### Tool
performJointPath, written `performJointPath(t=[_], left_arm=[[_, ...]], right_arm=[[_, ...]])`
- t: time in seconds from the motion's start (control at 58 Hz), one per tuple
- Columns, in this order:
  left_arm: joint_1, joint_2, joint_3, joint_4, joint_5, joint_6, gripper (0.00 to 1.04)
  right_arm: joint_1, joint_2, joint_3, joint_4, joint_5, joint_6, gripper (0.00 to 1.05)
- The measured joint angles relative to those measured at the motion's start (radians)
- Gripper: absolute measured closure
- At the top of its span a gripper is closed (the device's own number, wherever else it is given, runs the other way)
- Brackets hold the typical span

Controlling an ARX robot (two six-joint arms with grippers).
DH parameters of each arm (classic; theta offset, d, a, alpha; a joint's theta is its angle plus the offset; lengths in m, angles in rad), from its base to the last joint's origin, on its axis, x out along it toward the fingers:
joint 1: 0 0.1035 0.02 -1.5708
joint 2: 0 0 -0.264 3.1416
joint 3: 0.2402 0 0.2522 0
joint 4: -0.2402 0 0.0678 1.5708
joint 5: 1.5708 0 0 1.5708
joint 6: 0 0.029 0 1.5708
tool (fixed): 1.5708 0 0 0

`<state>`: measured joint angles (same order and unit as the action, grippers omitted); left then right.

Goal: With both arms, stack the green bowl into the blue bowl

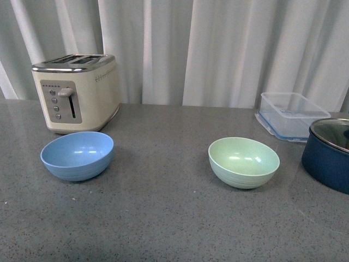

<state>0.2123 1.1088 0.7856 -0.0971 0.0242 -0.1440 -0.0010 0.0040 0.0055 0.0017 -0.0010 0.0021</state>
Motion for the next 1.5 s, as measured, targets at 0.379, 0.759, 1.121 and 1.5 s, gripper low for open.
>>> performJointPath(t=[0.379,0.759,1.121,1.5], left_arm=[[-0.121,0.587,0.409,-0.135,-0.033,-0.1,0.07],[-0.163,0.853,0.59,-0.161,-0.061,-0.143,0.07],[-0.188,0.968,0.665,-0.166,-0.084,-0.175,0.21],[-0.19,0.979,0.675,-0.177,-0.092,-0.189,0.85]], right_arm=[[0.0,0.0,0.0,0.0,0.0,0.0,0.1],[0.0,0.0,0.0,0.0,0.0,0.0,0.1],[0.0,0.0,0.0,0.0,0.0,0.0,0.1],[0.0,0.0,0.0,0.0,0.0,0.0,0.1]])
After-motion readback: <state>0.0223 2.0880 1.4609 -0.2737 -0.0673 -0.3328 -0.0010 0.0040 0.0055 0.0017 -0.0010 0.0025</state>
